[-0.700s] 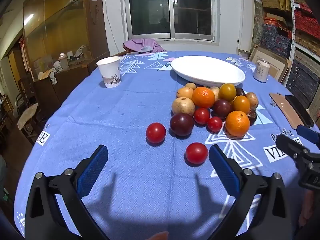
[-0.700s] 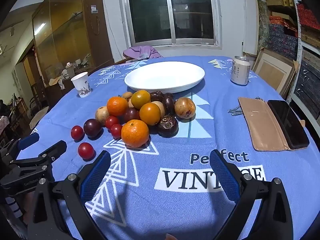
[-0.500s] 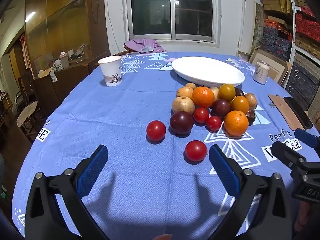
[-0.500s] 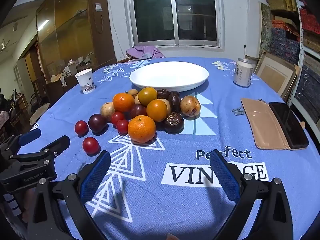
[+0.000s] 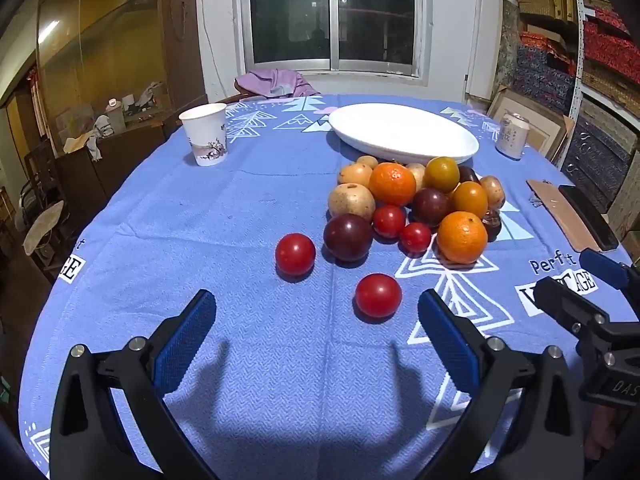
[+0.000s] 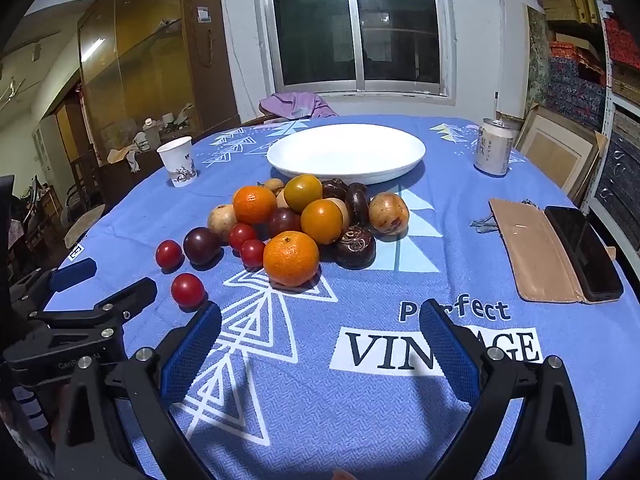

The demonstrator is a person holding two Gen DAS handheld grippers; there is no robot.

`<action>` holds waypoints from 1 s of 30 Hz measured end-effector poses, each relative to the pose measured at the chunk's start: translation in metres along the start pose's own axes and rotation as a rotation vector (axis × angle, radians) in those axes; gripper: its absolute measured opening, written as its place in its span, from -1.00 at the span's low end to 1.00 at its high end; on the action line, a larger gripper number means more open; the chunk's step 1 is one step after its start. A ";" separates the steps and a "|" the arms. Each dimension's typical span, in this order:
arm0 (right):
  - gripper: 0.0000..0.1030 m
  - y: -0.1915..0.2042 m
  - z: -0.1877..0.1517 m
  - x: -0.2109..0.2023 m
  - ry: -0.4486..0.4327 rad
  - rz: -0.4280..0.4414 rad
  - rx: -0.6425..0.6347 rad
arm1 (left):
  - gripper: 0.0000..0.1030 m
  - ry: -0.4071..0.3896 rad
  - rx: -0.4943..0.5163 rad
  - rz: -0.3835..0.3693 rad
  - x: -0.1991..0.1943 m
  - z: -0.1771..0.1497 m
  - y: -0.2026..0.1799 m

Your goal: Organize fruits

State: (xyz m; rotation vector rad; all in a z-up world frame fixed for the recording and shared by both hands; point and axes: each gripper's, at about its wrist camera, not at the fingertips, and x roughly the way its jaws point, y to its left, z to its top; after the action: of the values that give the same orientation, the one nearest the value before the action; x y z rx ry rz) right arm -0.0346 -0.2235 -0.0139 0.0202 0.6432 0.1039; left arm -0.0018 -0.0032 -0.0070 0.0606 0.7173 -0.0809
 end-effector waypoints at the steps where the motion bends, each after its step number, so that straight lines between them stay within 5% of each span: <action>1: 0.93 0.000 0.000 0.000 0.000 0.000 0.001 | 0.92 0.002 -0.002 0.001 0.000 0.000 0.000; 30: 0.93 0.000 0.001 -0.003 -0.006 0.003 0.002 | 0.92 0.004 0.007 0.003 -0.001 0.000 -0.002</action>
State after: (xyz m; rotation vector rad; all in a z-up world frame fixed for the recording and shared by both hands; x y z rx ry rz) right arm -0.0363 -0.2240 -0.0117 0.0231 0.6369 0.1059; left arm -0.0028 -0.0049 -0.0067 0.0682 0.7210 -0.0803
